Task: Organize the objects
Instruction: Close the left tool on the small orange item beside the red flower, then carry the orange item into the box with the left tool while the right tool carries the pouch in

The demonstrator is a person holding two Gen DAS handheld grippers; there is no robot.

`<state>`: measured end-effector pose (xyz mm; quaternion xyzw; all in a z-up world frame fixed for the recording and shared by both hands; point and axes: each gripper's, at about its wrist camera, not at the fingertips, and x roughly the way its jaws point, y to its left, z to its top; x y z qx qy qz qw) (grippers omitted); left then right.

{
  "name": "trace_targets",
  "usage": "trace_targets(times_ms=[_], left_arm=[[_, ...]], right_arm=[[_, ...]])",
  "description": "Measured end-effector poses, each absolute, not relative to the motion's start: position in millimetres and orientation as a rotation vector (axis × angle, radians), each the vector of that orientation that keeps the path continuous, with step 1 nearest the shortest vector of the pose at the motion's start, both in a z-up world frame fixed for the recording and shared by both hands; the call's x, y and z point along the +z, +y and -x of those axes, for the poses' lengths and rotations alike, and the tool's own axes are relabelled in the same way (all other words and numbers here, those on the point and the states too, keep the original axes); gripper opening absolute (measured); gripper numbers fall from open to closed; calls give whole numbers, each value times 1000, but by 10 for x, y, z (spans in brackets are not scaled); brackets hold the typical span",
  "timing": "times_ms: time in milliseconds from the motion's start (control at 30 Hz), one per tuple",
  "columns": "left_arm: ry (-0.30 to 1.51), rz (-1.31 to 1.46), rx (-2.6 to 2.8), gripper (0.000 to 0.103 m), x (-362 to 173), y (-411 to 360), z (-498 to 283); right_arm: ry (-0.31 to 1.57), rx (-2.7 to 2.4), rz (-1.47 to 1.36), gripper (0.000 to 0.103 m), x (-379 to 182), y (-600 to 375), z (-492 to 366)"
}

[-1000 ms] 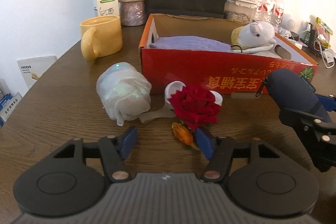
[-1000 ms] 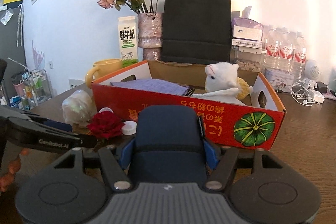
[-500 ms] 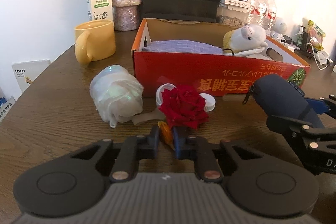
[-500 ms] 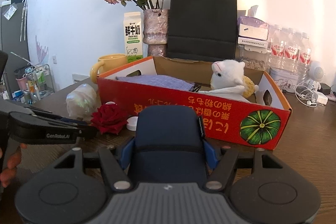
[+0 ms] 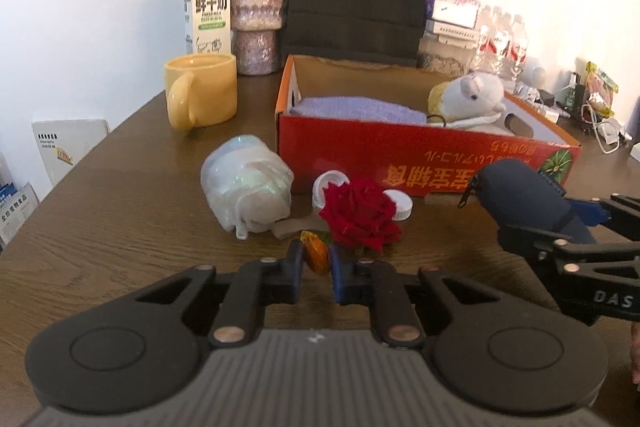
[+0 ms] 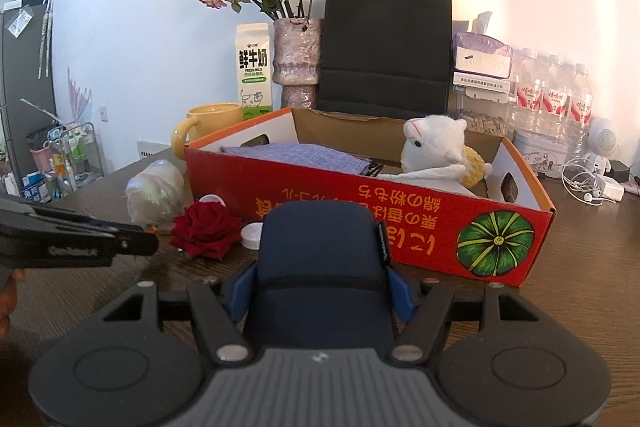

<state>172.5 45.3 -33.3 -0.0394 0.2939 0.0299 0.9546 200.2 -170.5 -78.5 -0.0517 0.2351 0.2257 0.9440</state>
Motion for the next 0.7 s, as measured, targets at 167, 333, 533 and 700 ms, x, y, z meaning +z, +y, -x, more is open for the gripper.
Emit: trace_targets(times_ms=[167, 333, 533, 700], left_arm=[[558, 76, 36, 15, -211, 400, -1678], [521, 67, 7, 15, -63, 330, -1704], [448, 68, -29, 15, 186, 272, -1850], [397, 78, -51, 15, 377, 238, -2050]], right_arm=[[474, 459, 108, 66, -777, -1703, -1987], [458, 470, 93, 66, -694, -1701, -1962], [399, 475, 83, 66, -417, -1657, -2045], [343, 469, 80, 66, -174, -1572, -2240]])
